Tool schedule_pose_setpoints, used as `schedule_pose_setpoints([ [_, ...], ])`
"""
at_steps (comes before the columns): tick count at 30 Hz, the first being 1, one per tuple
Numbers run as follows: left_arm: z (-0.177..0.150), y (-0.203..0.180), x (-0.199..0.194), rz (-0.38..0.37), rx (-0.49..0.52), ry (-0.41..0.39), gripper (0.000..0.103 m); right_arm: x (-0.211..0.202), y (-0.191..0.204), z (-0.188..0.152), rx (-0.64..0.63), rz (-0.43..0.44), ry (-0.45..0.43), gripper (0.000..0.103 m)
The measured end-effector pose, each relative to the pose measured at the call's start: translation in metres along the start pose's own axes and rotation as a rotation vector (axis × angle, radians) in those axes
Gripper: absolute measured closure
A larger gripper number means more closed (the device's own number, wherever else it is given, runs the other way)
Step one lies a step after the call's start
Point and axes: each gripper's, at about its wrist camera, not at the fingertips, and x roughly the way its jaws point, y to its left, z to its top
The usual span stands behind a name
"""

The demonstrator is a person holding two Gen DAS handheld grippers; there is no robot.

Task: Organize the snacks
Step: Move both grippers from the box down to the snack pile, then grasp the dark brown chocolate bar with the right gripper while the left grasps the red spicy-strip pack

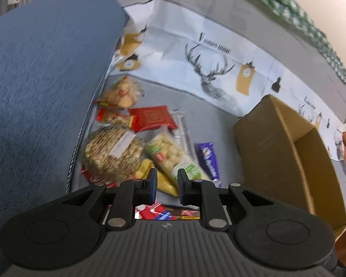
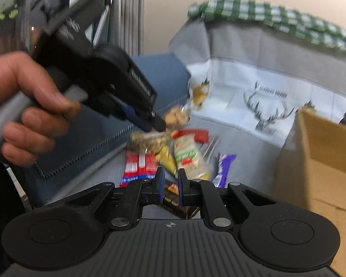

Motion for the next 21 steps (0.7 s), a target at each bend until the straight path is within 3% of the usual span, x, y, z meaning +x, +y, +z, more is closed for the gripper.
schedule_pose_setpoints([
  [3, -0.002, 0.003, 0.012, 0.032, -0.011, 0.057, 0.083, 0.023, 0.001, -0.001, -0.029, 0.005, 0.046, 0.076],
  [6, -0.003, 0.007, 0.023, 0.067, -0.027, 0.101, 0.079, 0.044, 0.005, -0.002, -0.085, 0.004, 0.049, 0.052],
  [8, -0.004, 0.009, 0.028, 0.081, -0.043, 0.122, 0.060, 0.059, 0.007, -0.003, -0.126, 0.028, 0.072, 0.038],
  [11, -0.005, 0.013, 0.034, 0.119, -0.056, 0.152, 0.040, 0.077, 0.006, -0.006, -0.150, 0.060, 0.111, 0.032],
  [14, -0.006, 0.014, 0.040, 0.125, -0.057, 0.180, 0.032, 0.092, 0.005, -0.010, -0.161, 0.089, 0.156, 0.029],
  [21, -0.008, 0.016, 0.057, 0.153, -0.053, 0.237, 0.025, 0.102, 0.000, -0.012, -0.137, 0.117, 0.188, 0.028],
])
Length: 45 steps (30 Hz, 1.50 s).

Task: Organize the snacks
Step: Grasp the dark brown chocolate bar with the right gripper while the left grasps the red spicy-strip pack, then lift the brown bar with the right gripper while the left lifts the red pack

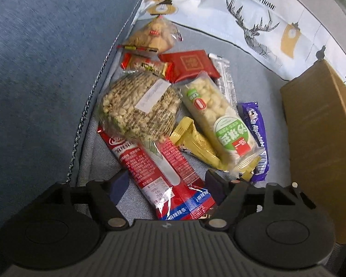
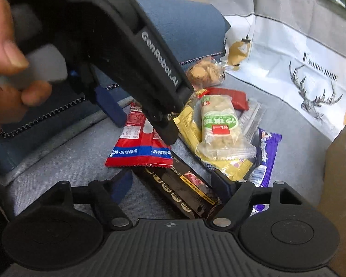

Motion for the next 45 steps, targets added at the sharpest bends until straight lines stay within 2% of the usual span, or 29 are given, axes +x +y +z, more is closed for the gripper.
schedule_pose_setpoints([
  [5, 0.000, -0.007, 0.006, 0.026, 0.041, 0.013, 0.023, -0.006, 0.002, -0.001, -0.028, 0.022, 0.018, 0.051],
  [8, 0.000, -0.011, 0.007, 0.044, 0.071, 0.011, 0.023, -0.016, 0.008, -0.006, -0.024, 0.038, 0.023, 0.061],
  [10, -0.001, -0.012, 0.006, 0.055, 0.074, 0.004, 0.026, -0.026, 0.016, -0.010, -0.046, 0.031, 0.036, 0.063],
  [13, -0.003, -0.013, 0.004, 0.085, 0.094, -0.003, 0.036, -0.037, 0.025, -0.015, -0.040, -0.026, 0.078, 0.065],
  [15, -0.005, -0.015, 0.002, 0.102, 0.108, -0.009, 0.041, -0.047, 0.028, -0.018, 0.011, -0.099, 0.114, 0.068],
  [17, -0.007, -0.014, 0.000, 0.107, 0.113, -0.010, 0.045, -0.059, 0.026, -0.022, 0.081, -0.138, 0.139, 0.072],
  [21, -0.010, -0.017, -0.008, 0.108, 0.129, -0.023, 0.050, -0.076, 0.018, -0.034, 0.225, -0.201, 0.171, 0.073],
  [24, -0.016, -0.023, -0.014, 0.053, 0.171, -0.011, 0.051, -0.081, 0.012, -0.041, 0.288, -0.179, 0.150, 0.072],
  [29, -0.029, -0.045, -0.013, -0.033, 0.298, 0.055, 0.050, -0.074, 0.000, -0.049, 0.365, -0.133, 0.114, 0.058],
  [30, -0.032, -0.049, -0.012, -0.026, 0.328, 0.065, 0.049, -0.072, -0.003, -0.048, 0.379, -0.126, 0.117, 0.057],
  [32, -0.035, -0.055, -0.008, -0.002, 0.355, 0.081, 0.048, -0.068, -0.003, -0.049, 0.395, -0.113, 0.137, 0.049],
  [36, -0.037, -0.059, -0.002, 0.025, 0.370, 0.101, 0.040, -0.062, 0.003, -0.047, 0.353, -0.106, 0.154, 0.047],
  [37, -0.037, -0.060, -0.002, 0.032, 0.376, 0.100, 0.040, -0.062, 0.005, -0.046, 0.344, -0.101, 0.154, 0.048],
  [40, -0.038, -0.066, 0.002, 0.058, 0.404, 0.098, 0.040, -0.063, 0.007, -0.044, 0.324, -0.121, 0.150, 0.062],
  [45, -0.036, -0.063, 0.000, 0.075, 0.401, 0.071, 0.051, -0.069, -0.001, -0.045, 0.381, -0.125, 0.106, 0.062],
])
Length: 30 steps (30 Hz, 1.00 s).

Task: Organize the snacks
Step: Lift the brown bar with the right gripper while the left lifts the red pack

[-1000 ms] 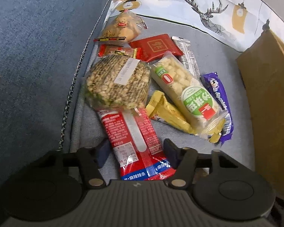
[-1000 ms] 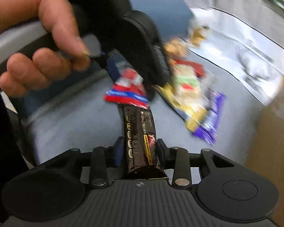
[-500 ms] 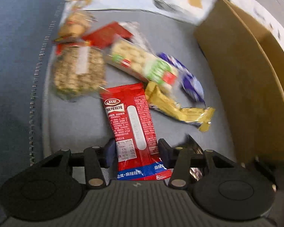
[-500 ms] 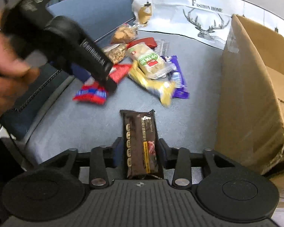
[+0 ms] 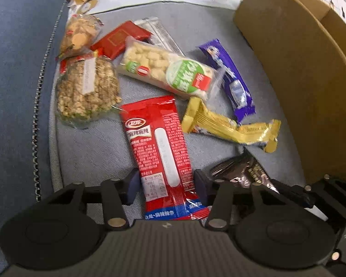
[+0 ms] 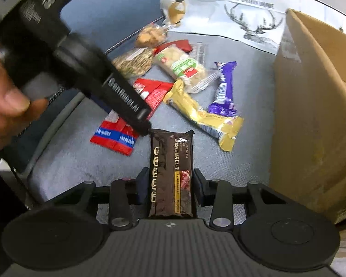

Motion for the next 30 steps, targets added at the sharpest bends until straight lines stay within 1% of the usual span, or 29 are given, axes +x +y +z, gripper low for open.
schedule_pose_setpoints([
  [2, 0.001, 0.009, -0.004, 0.003, -0.042, -0.025, 0.053, -0.004, -0.003, 0.002, 0.015, -0.002, -0.031, 0.062],
  [4, 0.001, 0.020, -0.012, -0.012, -0.103, -0.060, 0.054, -0.007, -0.006, 0.003, 0.024, -0.006, -0.047, 0.062],
  [6, 0.002, 0.029, -0.018, -0.027, -0.150, -0.081, 0.055, -0.005, -0.005, 0.002, 0.020, -0.008, -0.034, 0.062],
  [8, 0.002, 0.032, -0.023, -0.043, -0.169, -0.077, 0.055, -0.001, -0.005, -0.001, 0.024, -0.010, -0.008, 0.062],
  [11, 0.000, 0.027, -0.014, -0.059, -0.135, -0.014, 0.053, 0.004, -0.005, -0.003, 0.028, -0.014, 0.014, 0.062],
  [12, 0.000, 0.020, -0.011, -0.045, -0.101, 0.007, 0.053, 0.004, -0.005, -0.002, 0.027, -0.013, 0.015, 0.062],
  [13, -0.002, 0.016, -0.009, -0.027, -0.072, 0.014, 0.049, 0.003, -0.005, -0.001, 0.029, -0.009, 0.016, 0.061],
  [15, -0.003, 0.014, -0.006, -0.011, -0.048, 0.019, 0.047, 0.003, -0.007, -0.001, 0.042, -0.004, 0.018, 0.061],
  [16, -0.002, 0.014, -0.006, -0.012, -0.051, 0.018, 0.045, 0.003, -0.007, 0.000, 0.047, -0.002, 0.018, 0.061],
  [19, -0.001, 0.016, -0.005, -0.014, -0.068, 0.020, 0.045, 0.002, -0.008, -0.001, 0.050, 0.002, 0.019, 0.060],
  [24, -0.002, 0.013, -0.006, -0.009, -0.052, 0.019, 0.043, 0.003, -0.007, 0.000, 0.047, 0.004, 0.022, 0.058],
  [27, -0.002, 0.013, -0.002, -0.001, -0.054, 0.016, 0.038, 0.003, -0.007, 0.000, 0.046, 0.003, 0.022, 0.056],
  [30, 0.000, 0.011, 0.000, 0.022, -0.050, 0.007, 0.033, 0.004, -0.006, -0.001, 0.040, -0.001, 0.021, 0.056],
])
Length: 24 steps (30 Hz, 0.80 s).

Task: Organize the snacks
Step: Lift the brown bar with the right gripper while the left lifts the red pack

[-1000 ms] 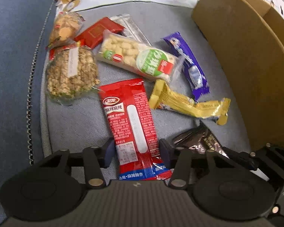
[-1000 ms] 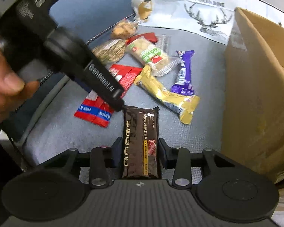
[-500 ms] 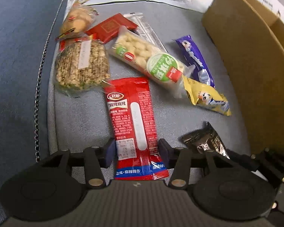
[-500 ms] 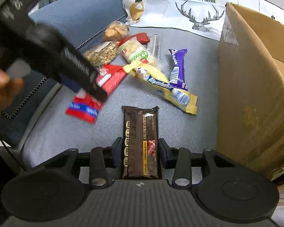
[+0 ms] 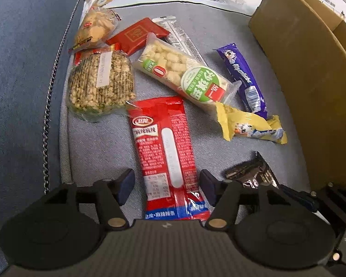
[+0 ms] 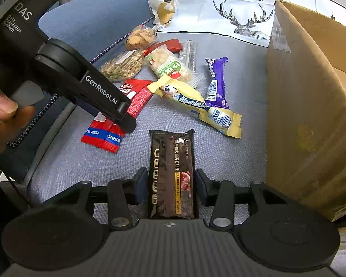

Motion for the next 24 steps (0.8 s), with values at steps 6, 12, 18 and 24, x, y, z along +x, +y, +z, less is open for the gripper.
schedule_pose_setpoints([
  [6, 0.007, -0.014, 0.009, 0.017, 0.024, 0.004, 0.032, 0.000, 0.000, 0.000, -0.003, -0.005, -0.003, 0.056],
  [12, 0.010, -0.024, 0.009, 0.032, 0.061, -0.013, 0.045, 0.000, 0.001, -0.001, -0.022, -0.014, -0.005, 0.056],
  [18, 0.010, -0.018, -0.005, 0.008, 0.036, -0.067, 0.057, -0.004, 0.002, -0.002, -0.043, -0.032, -0.027, 0.062],
  [24, 0.008, -0.014, -0.031, -0.020, 0.006, -0.178, 0.064, -0.023, 0.004, 0.001, -0.045, -0.040, -0.103, 0.062],
])
